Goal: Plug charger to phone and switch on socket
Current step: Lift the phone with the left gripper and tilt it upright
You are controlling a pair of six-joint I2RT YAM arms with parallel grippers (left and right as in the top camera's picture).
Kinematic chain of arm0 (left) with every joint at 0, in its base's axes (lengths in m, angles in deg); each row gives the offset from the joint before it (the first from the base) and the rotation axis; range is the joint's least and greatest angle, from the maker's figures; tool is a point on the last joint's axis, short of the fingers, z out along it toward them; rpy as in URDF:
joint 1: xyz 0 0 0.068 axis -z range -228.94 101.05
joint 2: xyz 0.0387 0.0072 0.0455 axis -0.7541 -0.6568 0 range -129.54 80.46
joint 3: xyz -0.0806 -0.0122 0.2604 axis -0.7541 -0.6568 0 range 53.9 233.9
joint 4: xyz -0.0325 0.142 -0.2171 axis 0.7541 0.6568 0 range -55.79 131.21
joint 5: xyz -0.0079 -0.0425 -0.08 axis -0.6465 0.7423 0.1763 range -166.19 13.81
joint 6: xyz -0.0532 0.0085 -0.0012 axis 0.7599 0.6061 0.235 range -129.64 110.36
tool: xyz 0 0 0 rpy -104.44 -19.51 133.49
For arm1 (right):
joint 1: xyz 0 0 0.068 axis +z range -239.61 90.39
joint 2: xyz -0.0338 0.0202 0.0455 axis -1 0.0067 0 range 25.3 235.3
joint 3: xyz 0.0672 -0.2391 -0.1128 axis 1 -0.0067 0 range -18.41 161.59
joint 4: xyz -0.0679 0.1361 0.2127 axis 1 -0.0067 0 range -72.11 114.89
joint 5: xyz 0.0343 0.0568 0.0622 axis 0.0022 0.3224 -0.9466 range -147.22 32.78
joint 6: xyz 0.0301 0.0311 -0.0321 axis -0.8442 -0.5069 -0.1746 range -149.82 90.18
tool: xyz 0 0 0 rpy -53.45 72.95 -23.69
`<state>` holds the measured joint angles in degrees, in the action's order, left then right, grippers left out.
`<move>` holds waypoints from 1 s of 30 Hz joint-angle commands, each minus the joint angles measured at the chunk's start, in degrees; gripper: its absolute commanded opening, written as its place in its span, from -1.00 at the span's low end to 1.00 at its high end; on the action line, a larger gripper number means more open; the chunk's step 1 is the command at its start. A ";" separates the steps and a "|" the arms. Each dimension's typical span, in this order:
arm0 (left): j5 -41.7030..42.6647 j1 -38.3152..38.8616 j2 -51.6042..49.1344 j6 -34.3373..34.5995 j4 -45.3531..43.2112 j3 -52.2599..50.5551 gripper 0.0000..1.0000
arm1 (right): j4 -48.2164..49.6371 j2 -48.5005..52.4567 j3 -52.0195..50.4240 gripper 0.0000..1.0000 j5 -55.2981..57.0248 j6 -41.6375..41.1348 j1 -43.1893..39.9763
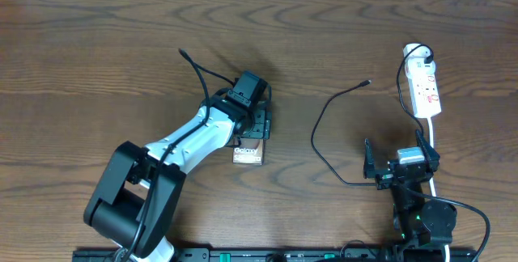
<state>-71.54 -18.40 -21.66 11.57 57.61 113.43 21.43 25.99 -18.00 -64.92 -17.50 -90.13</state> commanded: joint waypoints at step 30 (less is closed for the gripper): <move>-2.71 0.02 -6.86 0.33 3.43 -0.17 0.74 | -0.20 -0.28 -0.09 0.99 -0.17 -0.72 0.20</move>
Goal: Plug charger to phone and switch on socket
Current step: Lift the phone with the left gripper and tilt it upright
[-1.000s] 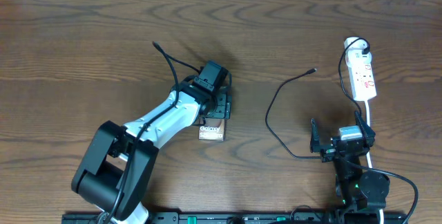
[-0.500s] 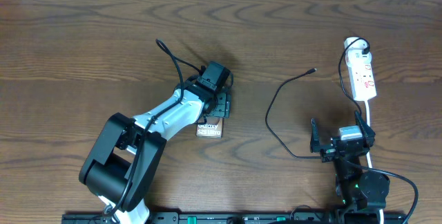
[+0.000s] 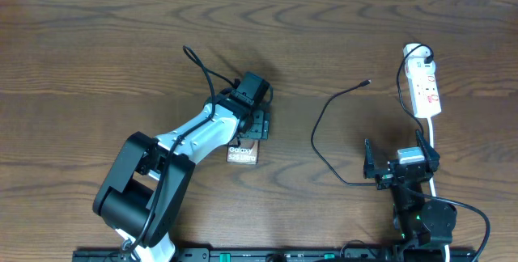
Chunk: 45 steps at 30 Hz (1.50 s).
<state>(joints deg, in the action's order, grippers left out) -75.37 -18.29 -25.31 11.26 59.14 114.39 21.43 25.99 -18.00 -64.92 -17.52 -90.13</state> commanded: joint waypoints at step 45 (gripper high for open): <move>5.38 -0.09 -3.19 0.59 5.70 -0.83 0.30 | -0.20 -0.28 -0.09 0.99 -0.17 -0.68 0.20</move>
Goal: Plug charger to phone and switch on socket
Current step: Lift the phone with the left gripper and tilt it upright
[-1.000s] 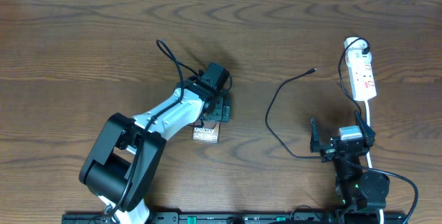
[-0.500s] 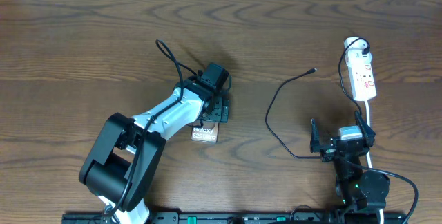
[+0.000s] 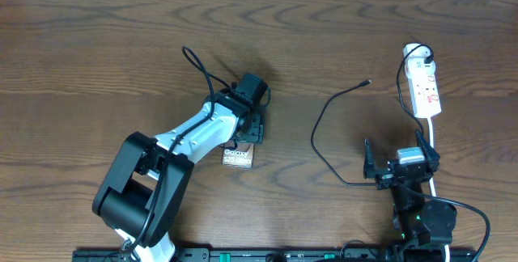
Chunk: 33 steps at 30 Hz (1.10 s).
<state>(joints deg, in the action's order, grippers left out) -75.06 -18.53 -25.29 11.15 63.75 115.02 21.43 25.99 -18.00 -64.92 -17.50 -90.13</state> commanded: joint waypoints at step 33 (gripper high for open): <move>66.27 -13.31 -3.10 0.46 -14.03 4.33 0.20 | -0.20 -0.28 -0.09 0.98 -0.17 -0.72 0.20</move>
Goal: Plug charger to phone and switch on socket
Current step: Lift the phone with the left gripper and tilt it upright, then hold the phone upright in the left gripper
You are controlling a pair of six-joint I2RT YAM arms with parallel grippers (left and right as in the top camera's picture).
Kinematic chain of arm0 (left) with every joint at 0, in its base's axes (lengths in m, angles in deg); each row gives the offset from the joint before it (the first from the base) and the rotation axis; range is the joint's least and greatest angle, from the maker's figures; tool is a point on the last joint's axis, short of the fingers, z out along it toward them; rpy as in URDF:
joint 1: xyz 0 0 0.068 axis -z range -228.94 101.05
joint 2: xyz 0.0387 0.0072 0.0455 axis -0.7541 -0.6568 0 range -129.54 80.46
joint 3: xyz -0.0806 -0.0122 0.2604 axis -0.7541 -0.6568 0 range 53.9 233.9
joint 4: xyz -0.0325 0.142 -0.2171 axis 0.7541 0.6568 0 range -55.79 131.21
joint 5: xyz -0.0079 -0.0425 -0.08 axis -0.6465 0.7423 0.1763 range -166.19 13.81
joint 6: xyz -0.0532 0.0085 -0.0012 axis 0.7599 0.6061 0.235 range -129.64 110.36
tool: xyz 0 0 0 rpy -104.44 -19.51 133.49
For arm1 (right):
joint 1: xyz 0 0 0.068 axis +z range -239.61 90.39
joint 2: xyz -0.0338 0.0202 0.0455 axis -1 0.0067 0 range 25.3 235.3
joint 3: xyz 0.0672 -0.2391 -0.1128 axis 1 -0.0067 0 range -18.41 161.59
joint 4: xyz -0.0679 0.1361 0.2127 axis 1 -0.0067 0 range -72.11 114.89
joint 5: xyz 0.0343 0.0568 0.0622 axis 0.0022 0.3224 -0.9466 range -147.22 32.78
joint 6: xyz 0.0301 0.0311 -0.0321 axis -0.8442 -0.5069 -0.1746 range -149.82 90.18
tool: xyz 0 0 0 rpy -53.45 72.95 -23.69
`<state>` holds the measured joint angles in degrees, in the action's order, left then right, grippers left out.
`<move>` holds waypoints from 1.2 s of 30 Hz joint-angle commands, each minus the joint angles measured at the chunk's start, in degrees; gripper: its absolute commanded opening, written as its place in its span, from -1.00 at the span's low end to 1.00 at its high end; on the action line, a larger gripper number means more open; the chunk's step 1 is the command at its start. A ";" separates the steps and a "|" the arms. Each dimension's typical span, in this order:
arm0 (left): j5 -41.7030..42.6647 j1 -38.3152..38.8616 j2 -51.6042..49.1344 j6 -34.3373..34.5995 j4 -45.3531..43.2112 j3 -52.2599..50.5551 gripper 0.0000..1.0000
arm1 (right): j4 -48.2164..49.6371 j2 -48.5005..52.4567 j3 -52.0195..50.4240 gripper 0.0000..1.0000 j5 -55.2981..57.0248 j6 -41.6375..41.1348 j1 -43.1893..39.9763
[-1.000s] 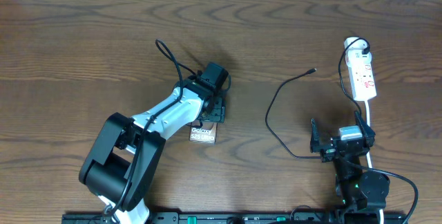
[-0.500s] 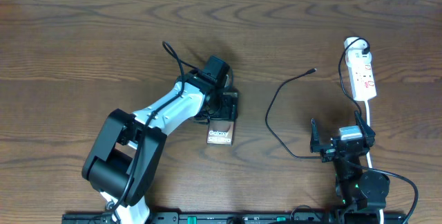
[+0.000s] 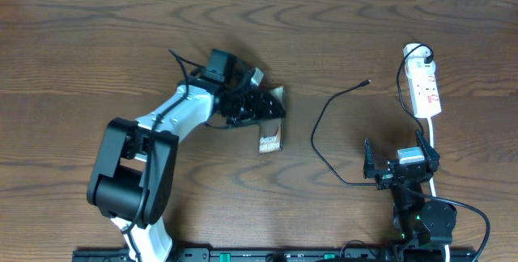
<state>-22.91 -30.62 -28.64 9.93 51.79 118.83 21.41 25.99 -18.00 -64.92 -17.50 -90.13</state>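
Note:
The phone (image 3: 271,137) lies toward the table's middle, a dark slab with "Galaxy" lettering running lengthwise, its far end raised. My left gripper (image 3: 261,107) reaches in from the left and is shut on that far end. The black charger cable (image 3: 317,128) loops across the wood to the right of the phone, with its plug tip (image 3: 369,82) pointing away at the far end. A white socket strip (image 3: 426,88) lies at the far right. My right gripper (image 3: 398,158) stands open near the front edge, below the strip, holding nothing.
The strip's white cord (image 3: 433,137) runs down past the right arm's base (image 3: 425,213). The left arm's own black cable (image 3: 182,64) arcs over the wood behind its wrist. A black rail (image 3: 243,255) lines the front edge.
My left gripper has swung to the right and turned. The phone has gone with it, from lying under the wrist with its lettering level to standing lengthwise nearer the cable. The right arm is unchanged.
My left gripper sat on the phone's far end left of centre. Over the following two moments the phone shifted a little toward the front and left with it. Now both are turned and further right. The right arm, cable and strip stayed put.

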 commanded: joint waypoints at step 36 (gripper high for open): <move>18.23 -3.65 0.24 73.33 -50.07 0.52 0.20 | -0.20 -0.28 -0.09 0.98 -0.17 -0.70 0.20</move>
<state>-3.81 -33.46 -28.72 77.80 2.62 118.74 21.43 25.99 -18.00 -64.92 -17.52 -90.13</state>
